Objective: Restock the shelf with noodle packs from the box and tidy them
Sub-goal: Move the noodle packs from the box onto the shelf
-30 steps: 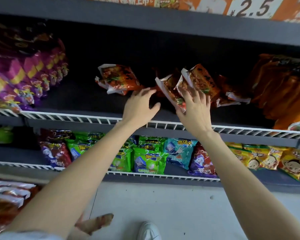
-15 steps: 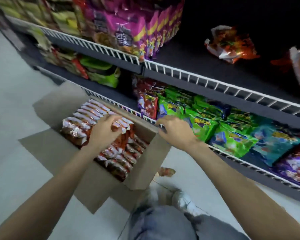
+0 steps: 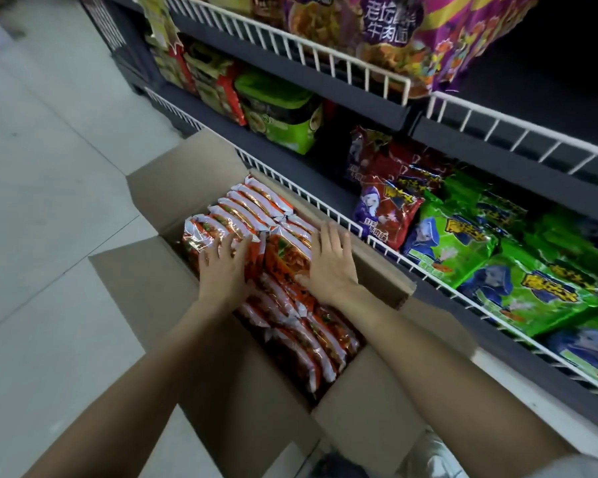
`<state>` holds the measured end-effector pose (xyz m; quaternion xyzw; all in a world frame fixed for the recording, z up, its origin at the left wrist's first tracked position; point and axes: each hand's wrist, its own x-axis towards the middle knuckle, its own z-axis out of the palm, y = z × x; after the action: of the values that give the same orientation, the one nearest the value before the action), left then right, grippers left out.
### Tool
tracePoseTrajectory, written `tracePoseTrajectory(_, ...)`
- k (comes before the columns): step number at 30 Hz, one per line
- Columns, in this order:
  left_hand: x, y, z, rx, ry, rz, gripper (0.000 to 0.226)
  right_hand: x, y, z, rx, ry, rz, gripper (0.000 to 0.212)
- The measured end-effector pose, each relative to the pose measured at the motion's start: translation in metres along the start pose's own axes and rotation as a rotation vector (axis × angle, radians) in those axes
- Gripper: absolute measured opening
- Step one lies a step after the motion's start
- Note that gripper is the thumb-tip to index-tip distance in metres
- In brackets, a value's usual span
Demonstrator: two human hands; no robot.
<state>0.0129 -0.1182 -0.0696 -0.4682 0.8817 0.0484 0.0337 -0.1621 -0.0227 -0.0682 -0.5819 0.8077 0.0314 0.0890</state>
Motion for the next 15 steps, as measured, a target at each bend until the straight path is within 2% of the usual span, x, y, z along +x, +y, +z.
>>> tracePoseTrajectory(3, 0.001, -0.016, 0.007, -0.041, -0.063, -0.041, 0.090, -0.003, -0.020, 0.016, -0.060, -0.042, 0.003, 0.087)
tracePoseTrajectory(7, -0.002, -0.012, 0.011, -0.050, 0.065, 0.042, 0.087, -0.002, -0.029, 0.012, 0.018, 0.099, 0.059, 0.080)
tracePoseTrajectory(11, 0.002, 0.004, 0.010, -0.085, 0.088, 0.138, 0.084, 0.011, -0.031, 0.000, 0.062, 0.037, 0.149, 0.106)
tracePoseTrajectory(13, 0.006, 0.012, 0.010, -0.093, 0.087, 0.169, 0.084, 0.015, -0.031, 0.000, 0.015, 0.029, 0.162, 0.101)
tracePoseTrajectory(15, 0.010, 0.019, 0.010, -0.128, 0.088, 0.171, 0.084, 0.016, -0.030, 0.002, -0.004, 0.067, 0.170, 0.086)
